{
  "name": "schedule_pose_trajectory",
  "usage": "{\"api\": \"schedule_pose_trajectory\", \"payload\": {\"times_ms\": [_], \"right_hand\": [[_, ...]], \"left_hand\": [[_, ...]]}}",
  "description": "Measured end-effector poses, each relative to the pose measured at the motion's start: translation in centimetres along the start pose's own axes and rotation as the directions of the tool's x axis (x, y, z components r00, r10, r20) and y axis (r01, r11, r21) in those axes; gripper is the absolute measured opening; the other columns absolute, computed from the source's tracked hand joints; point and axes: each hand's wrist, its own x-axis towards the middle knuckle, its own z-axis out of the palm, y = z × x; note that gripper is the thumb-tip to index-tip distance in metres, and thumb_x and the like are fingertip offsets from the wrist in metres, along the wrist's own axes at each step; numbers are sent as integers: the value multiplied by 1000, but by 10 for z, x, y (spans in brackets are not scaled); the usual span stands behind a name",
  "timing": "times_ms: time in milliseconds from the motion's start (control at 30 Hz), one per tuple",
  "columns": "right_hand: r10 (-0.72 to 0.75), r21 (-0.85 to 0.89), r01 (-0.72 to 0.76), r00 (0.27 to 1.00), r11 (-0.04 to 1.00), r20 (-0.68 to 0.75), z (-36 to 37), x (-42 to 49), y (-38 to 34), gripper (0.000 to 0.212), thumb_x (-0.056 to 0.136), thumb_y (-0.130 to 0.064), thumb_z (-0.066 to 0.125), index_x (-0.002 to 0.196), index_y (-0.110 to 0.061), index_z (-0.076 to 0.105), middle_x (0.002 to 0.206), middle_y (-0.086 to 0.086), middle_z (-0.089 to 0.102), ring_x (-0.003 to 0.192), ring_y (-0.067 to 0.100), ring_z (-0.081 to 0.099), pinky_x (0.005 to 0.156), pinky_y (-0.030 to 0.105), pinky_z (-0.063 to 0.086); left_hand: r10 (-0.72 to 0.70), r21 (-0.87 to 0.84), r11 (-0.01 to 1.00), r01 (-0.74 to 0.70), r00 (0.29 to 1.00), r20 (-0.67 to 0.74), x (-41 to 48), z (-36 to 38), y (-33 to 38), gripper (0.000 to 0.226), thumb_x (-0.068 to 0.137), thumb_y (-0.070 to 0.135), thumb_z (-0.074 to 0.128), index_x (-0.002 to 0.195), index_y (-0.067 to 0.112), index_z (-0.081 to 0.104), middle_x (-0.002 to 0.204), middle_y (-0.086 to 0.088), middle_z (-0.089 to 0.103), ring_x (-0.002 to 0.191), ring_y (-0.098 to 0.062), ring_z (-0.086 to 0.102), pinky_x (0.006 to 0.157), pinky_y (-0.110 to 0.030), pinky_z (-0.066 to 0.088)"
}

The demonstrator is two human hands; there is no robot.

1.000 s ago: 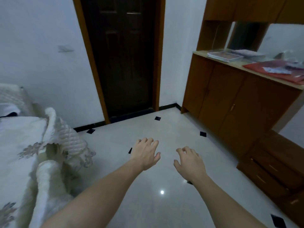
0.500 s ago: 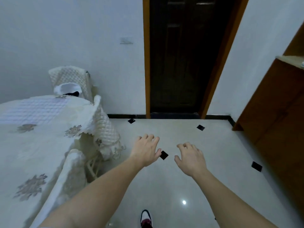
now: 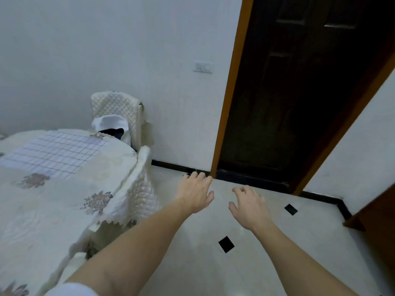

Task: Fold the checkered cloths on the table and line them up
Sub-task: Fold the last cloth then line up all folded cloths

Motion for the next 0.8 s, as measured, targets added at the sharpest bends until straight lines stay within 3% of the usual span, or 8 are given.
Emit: {"api": "schedule_pose_trajectory", "payload": {"times_ms": [233,533,800], "right_hand": [[-49,29,49,999,998,15,11,107,-4,48,98,-46,44,142,-26,44,138,0,49,125,20,48,104,39,40],[-206,17,206,978,978,4,38,271,-1,48,97,-47,43,140,-26,45,134,-1,51,121,20,48,100,38,41],[-397,52,395,918,917,25,32,443,-3,44,97,-47,44,136,-27,47,131,0,52,120,21,49,97,38,42]], "left_hand": [[-14,-1,1000,14,999,39,86,27,-40,53,101,51,34,143,19,41,134,-6,54,121,-24,50,102,-40,42],[-103,16,995,102,994,42,199,70,-97,47,98,49,37,132,19,47,125,-5,58,112,-26,53,90,-41,44],[-314,58,948,312,948,42,319,78,-163,41,96,49,38,121,18,51,118,-7,59,104,-28,55,85,-43,46]]}}
